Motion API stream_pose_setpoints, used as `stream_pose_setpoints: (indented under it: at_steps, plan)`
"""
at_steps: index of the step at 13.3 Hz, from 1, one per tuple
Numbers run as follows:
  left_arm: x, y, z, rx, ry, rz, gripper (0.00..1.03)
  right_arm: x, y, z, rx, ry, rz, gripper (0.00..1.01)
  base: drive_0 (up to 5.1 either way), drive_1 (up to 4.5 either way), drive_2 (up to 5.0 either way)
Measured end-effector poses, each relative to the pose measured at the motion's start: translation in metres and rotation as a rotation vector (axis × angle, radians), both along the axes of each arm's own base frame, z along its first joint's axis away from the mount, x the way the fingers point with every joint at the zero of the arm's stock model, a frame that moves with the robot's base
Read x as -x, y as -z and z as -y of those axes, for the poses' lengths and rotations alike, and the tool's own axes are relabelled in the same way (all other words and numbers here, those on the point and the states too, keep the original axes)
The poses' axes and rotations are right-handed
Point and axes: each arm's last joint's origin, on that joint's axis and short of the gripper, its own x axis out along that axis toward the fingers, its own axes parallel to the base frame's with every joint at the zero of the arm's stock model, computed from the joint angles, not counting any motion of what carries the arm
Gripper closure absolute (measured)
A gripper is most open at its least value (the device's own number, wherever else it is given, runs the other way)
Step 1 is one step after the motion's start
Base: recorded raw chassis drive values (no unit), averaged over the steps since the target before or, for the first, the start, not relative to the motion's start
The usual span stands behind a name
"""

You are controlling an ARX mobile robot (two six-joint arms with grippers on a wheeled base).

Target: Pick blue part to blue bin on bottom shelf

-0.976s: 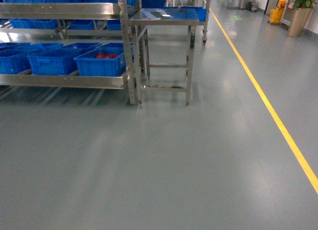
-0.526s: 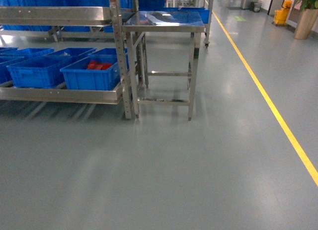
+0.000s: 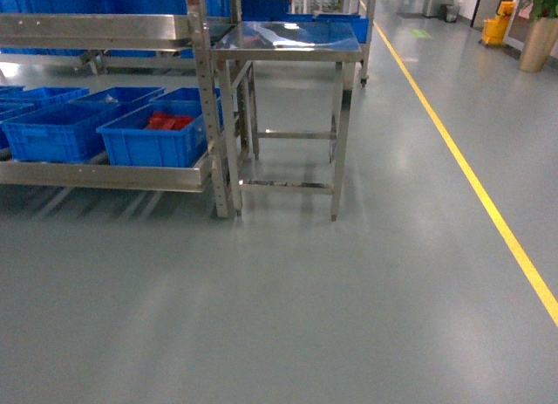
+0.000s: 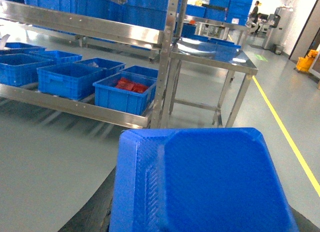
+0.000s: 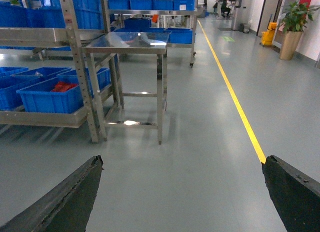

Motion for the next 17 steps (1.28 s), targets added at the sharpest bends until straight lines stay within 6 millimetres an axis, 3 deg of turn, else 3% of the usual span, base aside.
stream_pose_setpoints:
  at_steps: [17]
  plan:
    - [0.0001, -0.0002, 0.0000, 0.001, 0.000, 0.003, 0.60, 0.0000, 0.0001, 0.0000, 0.000, 0.000, -0.001, 0.03, -0.1, 4.26, -4.4]
